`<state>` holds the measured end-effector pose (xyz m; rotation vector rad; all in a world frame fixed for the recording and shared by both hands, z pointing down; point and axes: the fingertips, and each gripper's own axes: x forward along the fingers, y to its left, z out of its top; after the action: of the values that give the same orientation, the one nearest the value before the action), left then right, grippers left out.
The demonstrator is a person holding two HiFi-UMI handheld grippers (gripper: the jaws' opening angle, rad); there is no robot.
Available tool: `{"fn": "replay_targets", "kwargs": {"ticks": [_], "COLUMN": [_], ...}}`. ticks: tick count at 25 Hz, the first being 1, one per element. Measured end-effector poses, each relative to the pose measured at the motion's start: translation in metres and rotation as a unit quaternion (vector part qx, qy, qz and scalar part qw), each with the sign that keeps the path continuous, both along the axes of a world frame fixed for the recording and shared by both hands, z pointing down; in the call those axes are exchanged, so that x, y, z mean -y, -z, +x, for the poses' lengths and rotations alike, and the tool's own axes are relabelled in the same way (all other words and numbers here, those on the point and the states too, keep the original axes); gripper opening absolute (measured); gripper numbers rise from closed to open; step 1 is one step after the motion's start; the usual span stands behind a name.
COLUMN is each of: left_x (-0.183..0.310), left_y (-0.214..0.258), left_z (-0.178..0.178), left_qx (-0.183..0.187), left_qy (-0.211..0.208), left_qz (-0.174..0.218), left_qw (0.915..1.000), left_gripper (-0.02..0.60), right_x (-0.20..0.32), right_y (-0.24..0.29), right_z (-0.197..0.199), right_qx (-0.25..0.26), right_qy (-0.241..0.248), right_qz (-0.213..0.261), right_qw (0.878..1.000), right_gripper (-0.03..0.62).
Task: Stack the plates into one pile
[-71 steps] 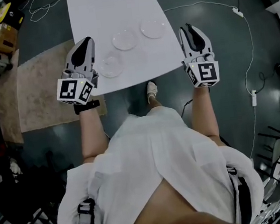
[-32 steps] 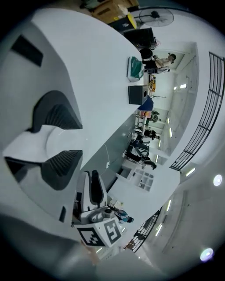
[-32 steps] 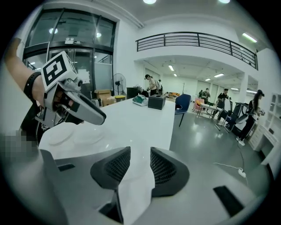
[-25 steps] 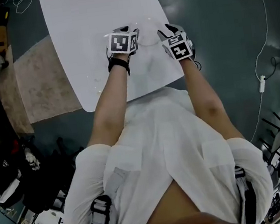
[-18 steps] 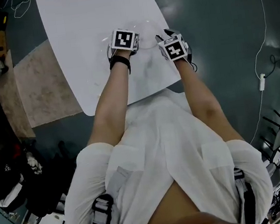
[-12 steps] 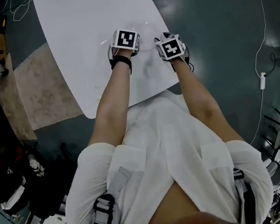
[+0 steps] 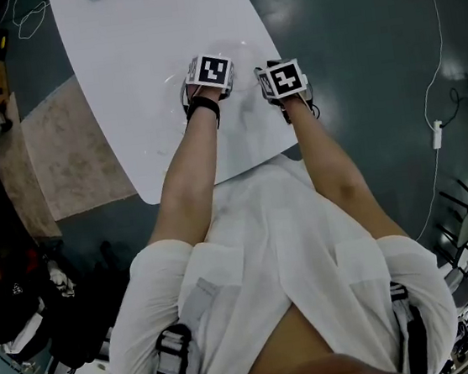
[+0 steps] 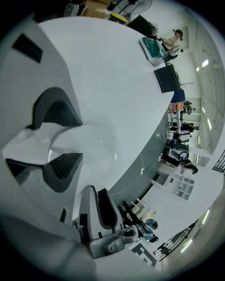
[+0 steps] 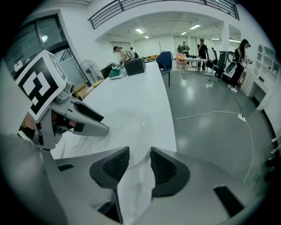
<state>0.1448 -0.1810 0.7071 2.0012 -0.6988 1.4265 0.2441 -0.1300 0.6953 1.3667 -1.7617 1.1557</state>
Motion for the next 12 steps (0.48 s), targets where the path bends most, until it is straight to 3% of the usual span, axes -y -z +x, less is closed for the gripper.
{"fn": "replay_targets", "kwargs": {"ticks": [6,12], "left_x": [0.000,0.006], "left_y": [0.008,0.016], "left_z": [0.001,-0.001], "left_qx": [-0.004,-0.015], "left_qy": [0.027,0.055], "left_qz": [0.001,0.028], "left_qw": [0.9996,0.9980], "left_gripper": [0.179,0.126], "right_x": [0.002,0.013], "right_y": [0.005,0.018], "right_z": [0.003,0.016], "right_qx": [-0.005,-0.020], "right_qy": [-0.019,-0.059], "right_qz": [-0.007,0.030], "right_qw": [1.000,0.998], "right_gripper": [0.164,0.104]}}
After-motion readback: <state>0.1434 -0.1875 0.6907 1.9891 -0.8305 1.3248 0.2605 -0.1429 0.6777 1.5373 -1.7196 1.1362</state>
